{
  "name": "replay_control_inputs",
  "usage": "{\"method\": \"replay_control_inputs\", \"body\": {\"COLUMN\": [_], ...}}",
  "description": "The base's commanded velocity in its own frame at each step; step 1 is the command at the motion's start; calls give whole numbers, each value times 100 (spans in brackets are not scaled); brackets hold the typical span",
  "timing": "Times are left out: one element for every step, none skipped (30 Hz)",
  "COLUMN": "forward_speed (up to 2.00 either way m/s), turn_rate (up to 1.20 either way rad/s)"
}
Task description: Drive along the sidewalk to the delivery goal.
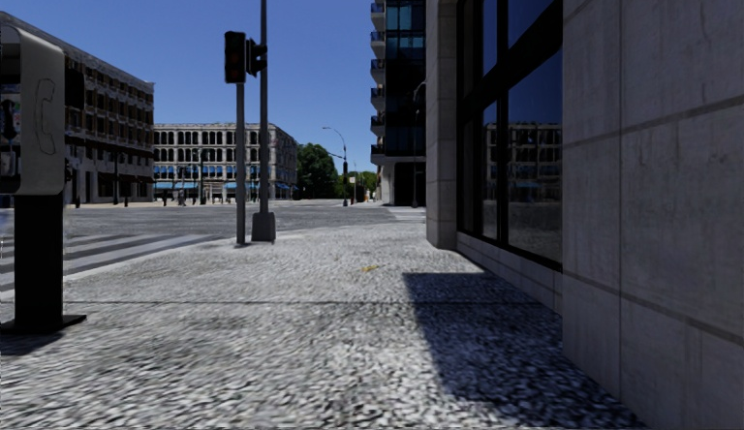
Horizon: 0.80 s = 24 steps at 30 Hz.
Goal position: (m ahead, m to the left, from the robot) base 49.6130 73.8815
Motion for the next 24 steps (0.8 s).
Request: {"method": "replay_control_inputs", "body": {"forward_speed": [192,192,192,192,192,192,192,192,192,192,192,192,192,192,192,192,192,192,192,192,192,192,191,191], "turn_rate": [49,51,51,51,51,51,51,51,51,51,51,51,51,51,51,51,51,51,51,51,51,51,51,51]}}
